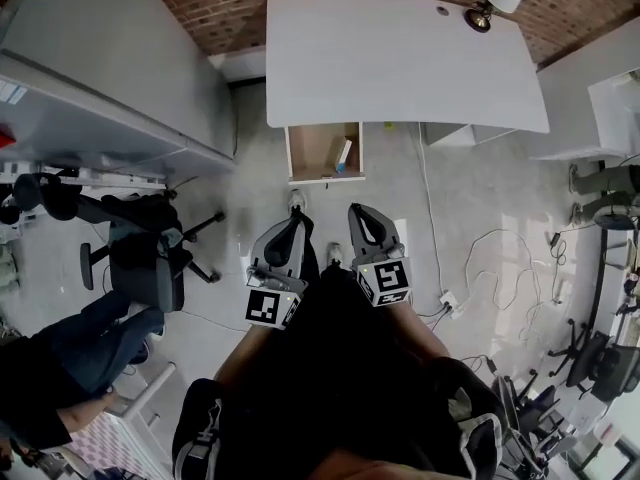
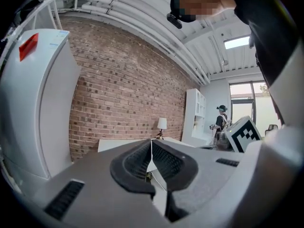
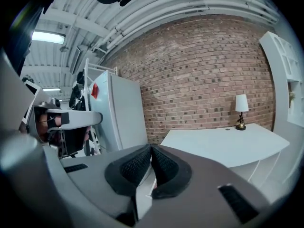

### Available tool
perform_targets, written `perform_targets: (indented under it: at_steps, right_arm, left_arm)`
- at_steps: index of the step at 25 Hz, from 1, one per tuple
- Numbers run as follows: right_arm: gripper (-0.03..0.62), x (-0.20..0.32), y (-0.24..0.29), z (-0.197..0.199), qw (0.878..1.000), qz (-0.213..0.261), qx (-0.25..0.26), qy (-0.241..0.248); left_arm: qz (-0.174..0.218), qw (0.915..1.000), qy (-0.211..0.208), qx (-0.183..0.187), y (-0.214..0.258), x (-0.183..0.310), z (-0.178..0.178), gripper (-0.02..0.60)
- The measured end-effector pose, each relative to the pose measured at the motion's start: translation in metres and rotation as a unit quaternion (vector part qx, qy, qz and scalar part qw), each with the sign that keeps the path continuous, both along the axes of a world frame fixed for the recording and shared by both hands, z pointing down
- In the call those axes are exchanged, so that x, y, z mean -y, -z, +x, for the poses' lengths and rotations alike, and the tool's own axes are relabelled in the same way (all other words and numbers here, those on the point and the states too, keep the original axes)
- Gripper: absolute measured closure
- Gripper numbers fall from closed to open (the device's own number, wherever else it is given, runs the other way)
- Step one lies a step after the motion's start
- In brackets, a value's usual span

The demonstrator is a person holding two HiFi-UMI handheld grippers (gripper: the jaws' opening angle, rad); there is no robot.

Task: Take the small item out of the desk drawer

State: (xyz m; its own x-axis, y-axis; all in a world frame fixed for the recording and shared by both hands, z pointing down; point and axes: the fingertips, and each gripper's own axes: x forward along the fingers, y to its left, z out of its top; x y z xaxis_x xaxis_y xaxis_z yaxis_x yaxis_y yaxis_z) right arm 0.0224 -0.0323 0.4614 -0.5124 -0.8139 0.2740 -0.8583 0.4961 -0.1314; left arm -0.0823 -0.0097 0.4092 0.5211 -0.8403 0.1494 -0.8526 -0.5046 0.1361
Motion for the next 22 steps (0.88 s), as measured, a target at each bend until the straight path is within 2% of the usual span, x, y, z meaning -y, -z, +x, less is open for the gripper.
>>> perform_targets:
  at_steps: [6, 10, 13, 17, 22]
  right_arm:
    - [0.566, 0.057, -0.020, -0.002, 0.999, -0.036, 0.001, -0.029]
    - [0.566, 0.107, -0.061, -0.001, 0.997, -0.065, 0.004, -0.050]
    - [0.566, 0.128, -0.107, 0.001, 0.992, -0.110, -0.006, -0.067]
    - [0.565, 0.153, -0.176, 0.013, 0.979, -0.183, -0.007, -0.093]
    - [0.562, 0.171, -0.262, 0.012, 0.953, -0.281, -0.009, -0.112]
  left_arm:
    - [-0.017, 0.9994, -0.029, -0.002, -0.006, 0.064, -0.001, 0.568]
    - [-0.026, 0.9989, -0.039, -0.002, -0.024, 0.113, -0.003, 0.568]
    - [-0.055, 0.9970, -0.050, 0.021, -0.039, 0.133, -0.009, 0.568]
    - [-0.072, 0.9955, -0.055, 0.028, -0.052, 0.158, -0.012, 0.568]
    - [-0.080, 0.9941, -0.061, 0.040, -0.065, 0.178, -0.018, 0.568]
